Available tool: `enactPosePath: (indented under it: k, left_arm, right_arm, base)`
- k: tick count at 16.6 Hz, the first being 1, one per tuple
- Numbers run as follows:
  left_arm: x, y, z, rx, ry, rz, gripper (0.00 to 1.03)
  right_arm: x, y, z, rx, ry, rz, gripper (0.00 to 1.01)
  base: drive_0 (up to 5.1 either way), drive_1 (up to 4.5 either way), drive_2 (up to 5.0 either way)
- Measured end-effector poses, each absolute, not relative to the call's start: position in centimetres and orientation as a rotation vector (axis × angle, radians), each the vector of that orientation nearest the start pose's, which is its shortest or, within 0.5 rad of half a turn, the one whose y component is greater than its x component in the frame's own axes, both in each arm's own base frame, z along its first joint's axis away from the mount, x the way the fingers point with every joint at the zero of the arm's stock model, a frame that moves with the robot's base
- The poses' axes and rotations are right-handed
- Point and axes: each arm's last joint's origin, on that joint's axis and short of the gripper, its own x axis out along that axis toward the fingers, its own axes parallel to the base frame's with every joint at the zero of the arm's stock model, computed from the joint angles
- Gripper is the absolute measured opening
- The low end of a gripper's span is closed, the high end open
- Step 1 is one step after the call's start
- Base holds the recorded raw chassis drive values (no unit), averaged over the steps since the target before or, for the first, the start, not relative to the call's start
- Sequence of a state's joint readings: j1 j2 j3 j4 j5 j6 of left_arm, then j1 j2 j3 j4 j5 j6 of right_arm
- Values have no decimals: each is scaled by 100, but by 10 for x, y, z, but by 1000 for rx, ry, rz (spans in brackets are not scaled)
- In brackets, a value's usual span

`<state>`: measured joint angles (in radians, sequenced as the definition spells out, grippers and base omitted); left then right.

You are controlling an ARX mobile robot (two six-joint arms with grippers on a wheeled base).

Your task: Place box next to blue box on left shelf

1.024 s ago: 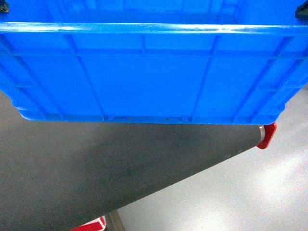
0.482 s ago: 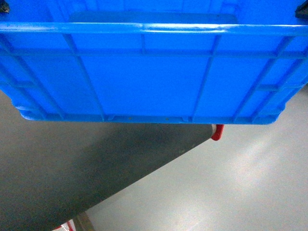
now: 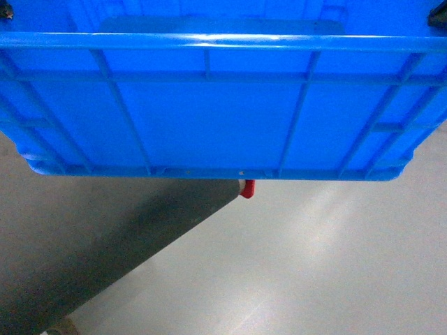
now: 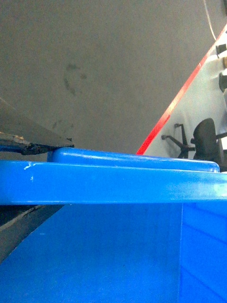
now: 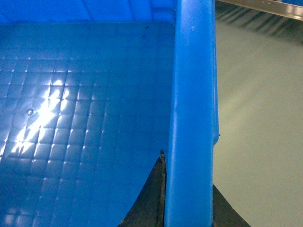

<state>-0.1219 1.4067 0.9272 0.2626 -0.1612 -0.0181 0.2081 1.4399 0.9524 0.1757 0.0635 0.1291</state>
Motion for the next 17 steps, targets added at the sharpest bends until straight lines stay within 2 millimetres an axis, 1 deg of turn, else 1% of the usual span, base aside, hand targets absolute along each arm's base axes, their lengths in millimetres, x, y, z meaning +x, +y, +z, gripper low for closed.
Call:
enactPosePath:
  k: [17]
  left_arm:
    - [314, -34, 283, 13, 215, 41, 16]
  right_arm:
    - [316, 65, 274, 86, 318, 123, 7]
  base:
    - [-169, -169, -169]
